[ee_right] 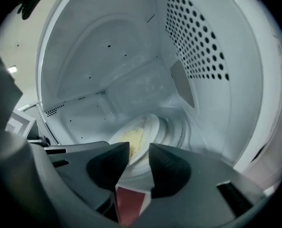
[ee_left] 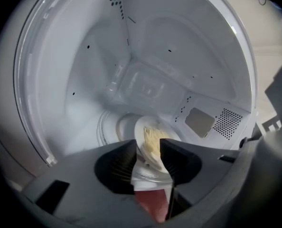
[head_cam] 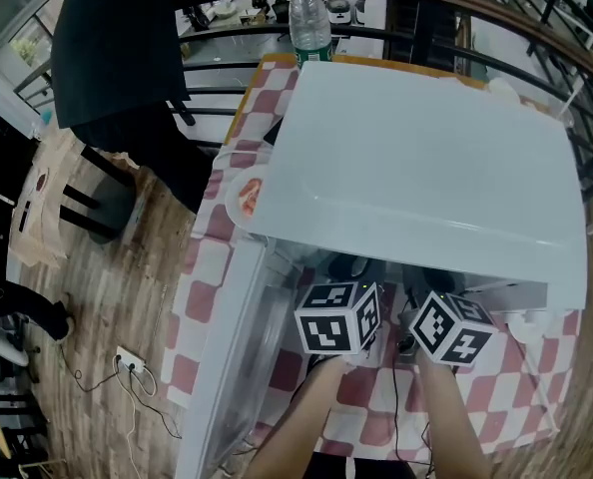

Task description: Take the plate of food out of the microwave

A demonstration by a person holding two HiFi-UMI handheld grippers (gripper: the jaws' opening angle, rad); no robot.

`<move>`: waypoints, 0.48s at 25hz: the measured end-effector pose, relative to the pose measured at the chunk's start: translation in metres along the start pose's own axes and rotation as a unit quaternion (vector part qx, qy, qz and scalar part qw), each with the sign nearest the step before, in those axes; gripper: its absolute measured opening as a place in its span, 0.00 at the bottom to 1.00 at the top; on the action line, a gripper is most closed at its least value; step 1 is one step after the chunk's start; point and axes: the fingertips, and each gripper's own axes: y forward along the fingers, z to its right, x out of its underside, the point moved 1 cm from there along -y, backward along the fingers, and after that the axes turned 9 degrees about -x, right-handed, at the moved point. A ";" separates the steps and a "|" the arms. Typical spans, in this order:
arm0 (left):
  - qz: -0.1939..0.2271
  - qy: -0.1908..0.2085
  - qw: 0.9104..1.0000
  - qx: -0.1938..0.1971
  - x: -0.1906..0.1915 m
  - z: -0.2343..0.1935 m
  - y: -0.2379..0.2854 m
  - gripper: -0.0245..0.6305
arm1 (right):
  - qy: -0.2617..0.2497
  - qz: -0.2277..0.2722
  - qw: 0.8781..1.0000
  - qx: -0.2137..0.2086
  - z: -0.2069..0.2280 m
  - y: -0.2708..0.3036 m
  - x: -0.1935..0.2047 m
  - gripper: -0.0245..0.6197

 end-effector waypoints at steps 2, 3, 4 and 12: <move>0.000 0.004 1.000 -0.001 0.000 0.001 0.000 0.30 | -0.006 -0.005 1.000 0.000 -0.001 0.000 0.000 0.27; 0.001 0.006 1.000 -0.001 0.000 0.001 0.000 0.27 | -0.009 -0.008 1.000 0.000 -0.001 0.000 0.000 0.27; 0.001 0.008 1.000 -0.001 0.000 0.001 -0.001 0.27 | -0.011 -0.010 1.000 -0.001 -0.001 0.000 0.000 0.24; 0.001 0.008 1.000 -0.008 0.005 0.001 -0.004 0.24 | -0.008 -0.008 1.000 -0.007 -0.001 -0.001 0.001 0.18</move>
